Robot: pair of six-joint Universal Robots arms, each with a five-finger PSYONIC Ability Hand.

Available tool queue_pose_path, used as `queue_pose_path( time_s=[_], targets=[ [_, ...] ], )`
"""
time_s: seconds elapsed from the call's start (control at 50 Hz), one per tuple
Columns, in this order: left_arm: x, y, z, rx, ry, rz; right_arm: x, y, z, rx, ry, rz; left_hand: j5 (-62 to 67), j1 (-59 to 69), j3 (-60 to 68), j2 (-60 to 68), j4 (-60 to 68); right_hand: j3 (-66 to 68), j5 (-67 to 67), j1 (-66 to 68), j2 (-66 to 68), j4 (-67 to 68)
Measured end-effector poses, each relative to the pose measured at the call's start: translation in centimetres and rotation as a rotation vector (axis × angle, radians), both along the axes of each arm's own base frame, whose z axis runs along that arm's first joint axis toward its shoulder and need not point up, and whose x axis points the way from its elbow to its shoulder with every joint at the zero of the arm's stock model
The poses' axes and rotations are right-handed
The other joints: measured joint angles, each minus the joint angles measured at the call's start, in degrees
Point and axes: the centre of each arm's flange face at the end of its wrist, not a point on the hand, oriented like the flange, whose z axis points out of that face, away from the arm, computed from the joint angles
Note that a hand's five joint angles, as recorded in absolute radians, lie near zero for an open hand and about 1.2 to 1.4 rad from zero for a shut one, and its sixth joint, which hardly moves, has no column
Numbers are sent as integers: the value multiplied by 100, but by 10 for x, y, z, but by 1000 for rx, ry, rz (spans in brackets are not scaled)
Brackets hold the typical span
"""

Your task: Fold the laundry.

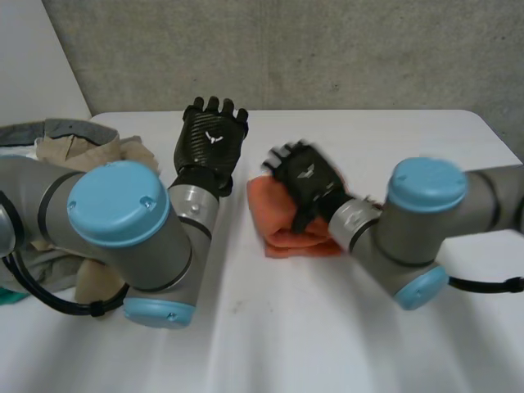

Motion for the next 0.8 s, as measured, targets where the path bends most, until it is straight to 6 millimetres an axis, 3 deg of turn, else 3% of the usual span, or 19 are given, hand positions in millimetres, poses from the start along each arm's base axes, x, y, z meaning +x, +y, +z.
queue_pose_path(
  time_s=[0.02,0.06,0.18,0.26,0.36,0.56,0.8],
  targets=[
    [-2,-1,1,10,20,-8,-2,-3,3,12,-15,-17,0,0,0,0,0,-14,-12,0,-7,-2],
    [-8,-3,3,34,57,-29,-28,-26,28,124,-159,-152,0,0,0,0,0,-17,-27,0,-7,-2],
    [-31,0,-6,136,123,-131,-56,-42,46,313,-260,-267,0,0,1,0,0,-18,-33,0,-7,-2],
    [-42,3,-15,205,138,-175,-59,-45,41,386,-237,-287,0,8,0,0,0,-18,-32,0,-7,-2],
    [-58,8,-44,347,116,-207,-54,-55,16,504,-147,-295,21,22,14,11,21,-18,-32,0,-7,-2],
    [-52,3,-83,440,-4,-119,-46,-64,-24,569,-38,-303,21,22,14,12,21,0,-32,2,5,-1],
    [-51,-1,-85,398,-90,-121,-49,-67,-16,507,6,-329,21,22,14,12,21,-6,-31,0,-5,0]
  ],
)
